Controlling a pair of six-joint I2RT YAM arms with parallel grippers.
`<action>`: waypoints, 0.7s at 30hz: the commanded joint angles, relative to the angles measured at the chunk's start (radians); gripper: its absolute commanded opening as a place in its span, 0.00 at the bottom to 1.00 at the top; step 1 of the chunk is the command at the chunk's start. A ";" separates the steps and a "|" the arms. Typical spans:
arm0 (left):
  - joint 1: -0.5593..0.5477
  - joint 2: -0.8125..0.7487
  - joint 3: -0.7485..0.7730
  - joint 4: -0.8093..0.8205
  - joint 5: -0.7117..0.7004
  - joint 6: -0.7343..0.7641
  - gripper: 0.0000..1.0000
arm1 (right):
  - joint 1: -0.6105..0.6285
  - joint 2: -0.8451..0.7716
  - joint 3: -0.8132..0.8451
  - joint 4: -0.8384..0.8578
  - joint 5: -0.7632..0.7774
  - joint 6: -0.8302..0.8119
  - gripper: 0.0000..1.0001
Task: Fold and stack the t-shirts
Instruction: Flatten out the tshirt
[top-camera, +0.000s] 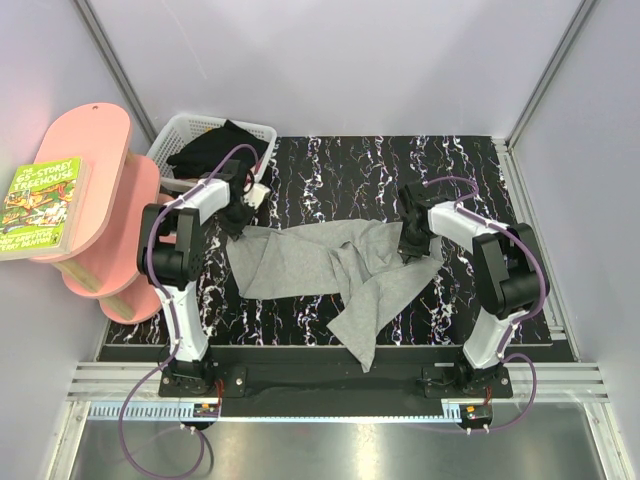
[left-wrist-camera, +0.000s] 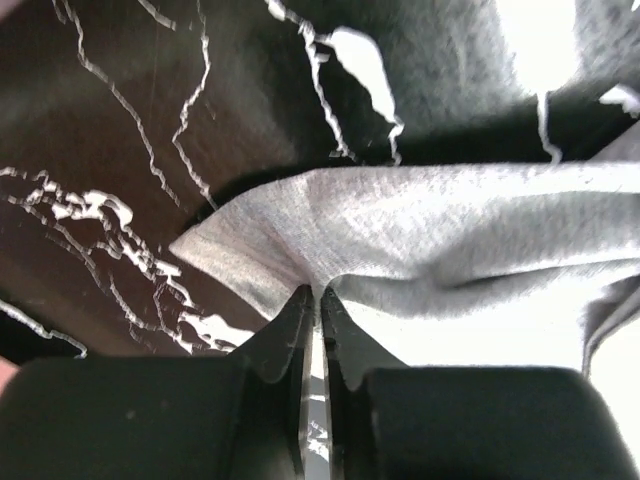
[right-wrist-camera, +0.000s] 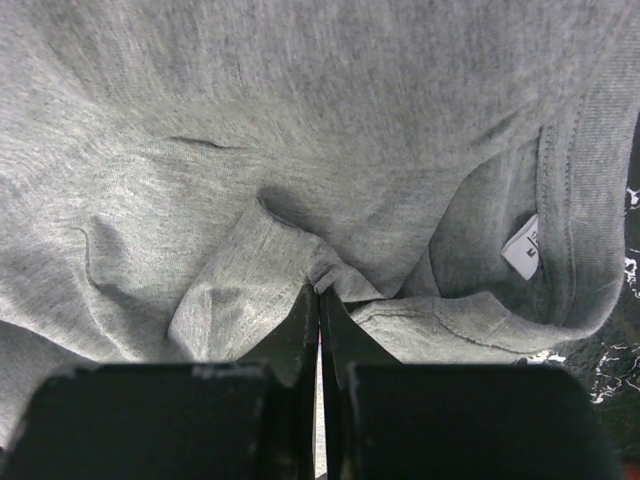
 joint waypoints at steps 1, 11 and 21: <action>0.013 0.033 -0.017 -0.037 0.096 -0.026 0.00 | 0.005 -0.082 -0.005 0.015 0.000 -0.005 0.00; 0.013 -0.381 0.138 -0.259 0.141 0.014 0.00 | 0.005 -0.503 0.098 -0.074 0.044 -0.002 0.00; 0.013 -0.588 0.466 -0.491 0.207 -0.008 0.00 | 0.005 -0.928 0.282 -0.197 0.037 -0.011 0.00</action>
